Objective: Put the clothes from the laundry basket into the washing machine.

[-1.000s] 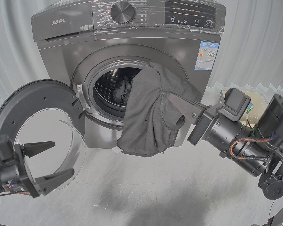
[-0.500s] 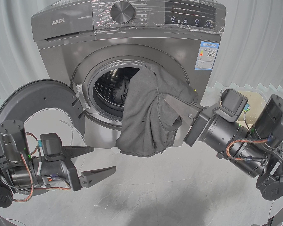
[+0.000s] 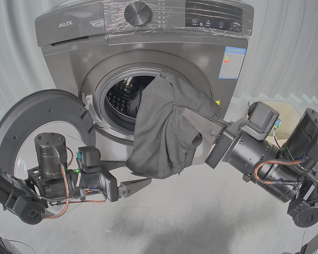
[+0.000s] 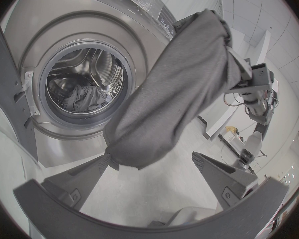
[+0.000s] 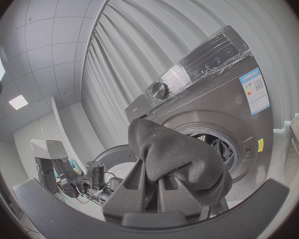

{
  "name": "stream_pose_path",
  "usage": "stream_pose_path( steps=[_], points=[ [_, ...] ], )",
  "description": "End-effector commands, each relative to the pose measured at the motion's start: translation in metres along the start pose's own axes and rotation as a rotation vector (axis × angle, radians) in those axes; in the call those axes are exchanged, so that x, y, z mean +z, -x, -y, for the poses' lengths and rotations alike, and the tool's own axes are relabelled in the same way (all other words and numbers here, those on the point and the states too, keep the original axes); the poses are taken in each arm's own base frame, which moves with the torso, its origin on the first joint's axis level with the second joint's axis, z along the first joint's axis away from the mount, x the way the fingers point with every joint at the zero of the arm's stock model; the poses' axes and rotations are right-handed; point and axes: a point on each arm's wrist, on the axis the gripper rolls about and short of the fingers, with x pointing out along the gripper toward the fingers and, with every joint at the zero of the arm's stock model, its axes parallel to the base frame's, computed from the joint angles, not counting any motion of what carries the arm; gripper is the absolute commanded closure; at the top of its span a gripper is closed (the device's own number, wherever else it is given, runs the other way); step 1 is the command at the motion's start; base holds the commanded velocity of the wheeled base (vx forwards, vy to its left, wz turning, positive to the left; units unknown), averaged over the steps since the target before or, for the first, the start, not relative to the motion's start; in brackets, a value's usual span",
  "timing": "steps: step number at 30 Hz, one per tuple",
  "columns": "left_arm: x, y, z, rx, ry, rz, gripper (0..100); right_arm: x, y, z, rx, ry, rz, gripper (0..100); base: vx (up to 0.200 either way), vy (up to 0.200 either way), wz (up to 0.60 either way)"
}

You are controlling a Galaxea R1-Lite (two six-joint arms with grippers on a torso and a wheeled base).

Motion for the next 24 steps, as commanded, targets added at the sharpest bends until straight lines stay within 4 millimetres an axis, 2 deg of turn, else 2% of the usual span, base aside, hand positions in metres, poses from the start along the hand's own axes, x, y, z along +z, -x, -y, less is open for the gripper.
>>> stream_pose_path(
  steps=[1,5,11,12,24],
  points=[
    [-0.003,-0.025,-0.012,0.019,0.022,-0.01,0,0.0,0.001,-0.003,0.01,-0.003,0.001,100,0.0,0.0,0.0],
    [-0.004,-0.037,-0.017,0.026,0.016,0.021,0,-0.001,0.001,-0.003,0.011,-0.003,-0.001,100,0.0,0.0,0.0],
    [-0.005,-0.044,-0.015,0.016,0.001,0.054,0,-0.001,0.001,-0.003,0.011,-0.005,-0.001,100,0.0,0.0,0.0],
    [-0.005,-0.044,-0.015,0.018,0.0,0.056,100,-0.001,0.001,-0.003,0.011,-0.005,-0.001,100,0.0,0.0,0.0],
    [-0.007,-0.045,-0.013,0.022,-0.011,0.093,100,-0.003,0.002,-0.004,0.013,-0.007,-0.008,100,0.0,0.0,0.0]
  ],
)
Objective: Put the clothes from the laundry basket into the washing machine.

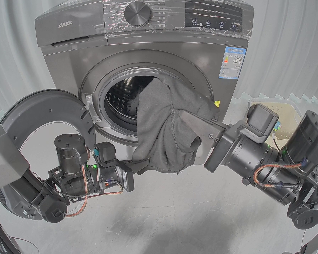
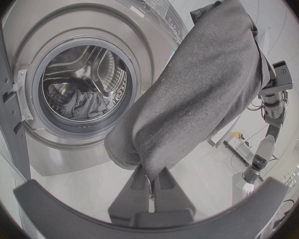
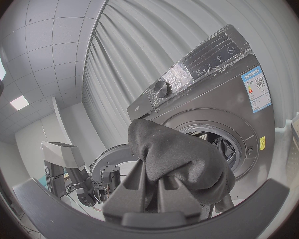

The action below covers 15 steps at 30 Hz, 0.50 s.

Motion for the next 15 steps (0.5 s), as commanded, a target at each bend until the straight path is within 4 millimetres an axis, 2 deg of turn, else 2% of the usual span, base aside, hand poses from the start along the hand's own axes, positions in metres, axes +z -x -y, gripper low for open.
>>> stream_pose_path(
  steps=[1,5,8,9,15],
  points=[
    [0.0,0.002,0.005,-0.014,-0.004,0.007,100,0.0,0.0,0.0,-0.001,0.0,0.0,100,0.0,0.0,0.0],
    [0.007,0.017,0.014,-0.03,-0.025,0.056,100,-0.001,0.0,0.005,-0.019,0.005,-0.007,100,0.0,0.0,0.0],
    [0.012,0.04,0.029,-0.056,-0.034,0.088,100,-0.014,0.003,0.009,-0.031,0.01,-0.055,100,0.0,0.0,0.0],
    [0.013,0.045,0.031,-0.062,-0.035,0.091,100,-0.017,0.003,0.01,-0.035,0.011,-0.065,0,0.0,0.0,0.0],
    [0.031,0.074,0.051,-0.115,-0.043,0.181,100,-0.037,0.003,0.016,-0.06,0.013,-0.145,0,0.0,0.0,0.0]
  ],
)
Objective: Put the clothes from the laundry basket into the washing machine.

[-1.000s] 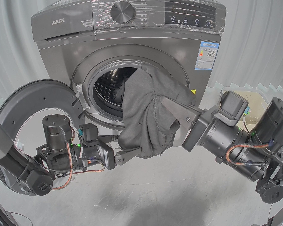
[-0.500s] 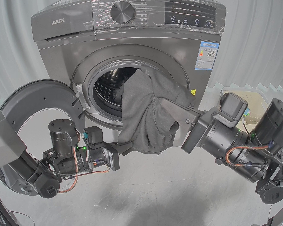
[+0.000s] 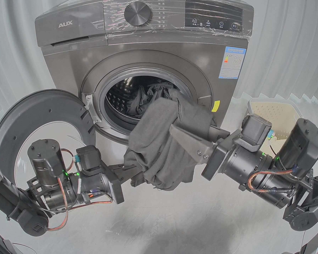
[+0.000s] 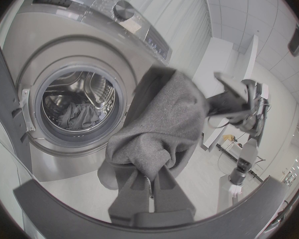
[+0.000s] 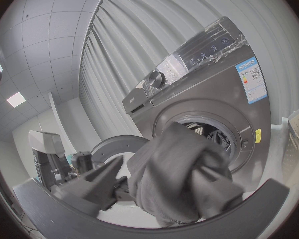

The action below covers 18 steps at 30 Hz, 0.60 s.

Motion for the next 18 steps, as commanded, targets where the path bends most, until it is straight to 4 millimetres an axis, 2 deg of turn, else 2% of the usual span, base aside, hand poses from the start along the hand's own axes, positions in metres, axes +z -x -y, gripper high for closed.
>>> stream_pose_path(
  steps=[1,4,11,15,18],
  points=[
    [0.026,0.028,0.022,-0.051,-0.014,0.113,100,-0.025,-0.001,0.007,-0.029,0.006,-0.096,0,0.0,0.0,0.0],
    [0.038,0.033,0.029,-0.069,-0.006,0.165,100,-0.037,0.006,0.007,-0.03,0.007,-0.15,0,0.0,0.0,0.0],
    [0.043,0.029,0.028,-0.069,-0.01,0.183,100,-0.054,0.026,0.011,-0.047,0.018,-0.245,0,0.0,0.0,0.0],
    [0.048,0.027,0.029,-0.071,-0.008,0.203,100,-0.068,0.044,0.016,-0.067,0.032,-0.33,0,0.0,0.0,0.0],
    [0.05,0.029,0.029,-0.057,0.004,0.213,100,-0.069,0.045,0.016,-0.068,0.034,-0.336,0,0.0,0.0,0.0]
  ],
)
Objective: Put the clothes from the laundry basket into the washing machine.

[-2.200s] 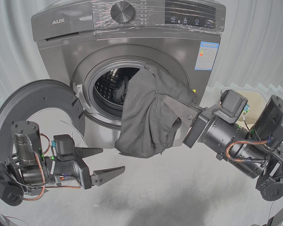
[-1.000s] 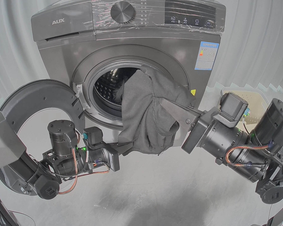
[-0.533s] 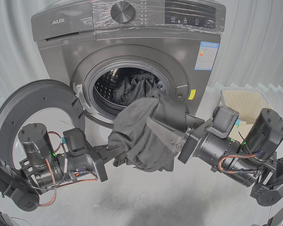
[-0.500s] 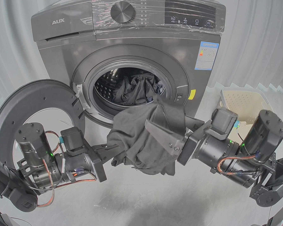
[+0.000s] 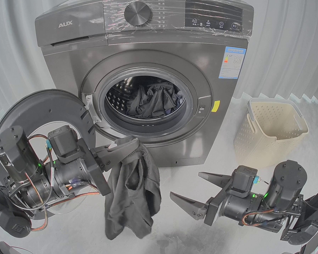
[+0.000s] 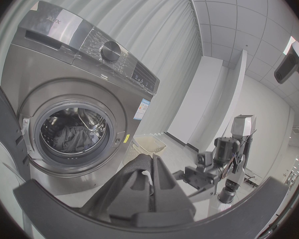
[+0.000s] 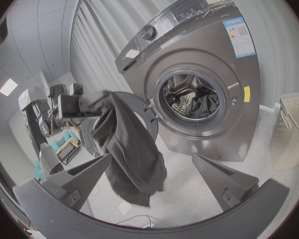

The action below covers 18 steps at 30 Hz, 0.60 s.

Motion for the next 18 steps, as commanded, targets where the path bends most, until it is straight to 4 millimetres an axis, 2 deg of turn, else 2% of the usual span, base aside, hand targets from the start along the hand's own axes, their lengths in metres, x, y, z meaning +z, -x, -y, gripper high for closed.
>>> stream_pose_path(
  steps=[1,18],
  points=[
    [0.006,0.0015,0.0019,0.003,0.002,0.026,100,-0.0067,0.0042,0.002,-0.008,0.004,-0.03,0,0.0,0.0,0.0],
    [0.0072,0.0038,0.003,0.002,0.004,0.031,100,-0.0081,0.0018,0.0048,-0.012,0.026,-0.037,0,0.0,0.0,0.0]
  ],
)
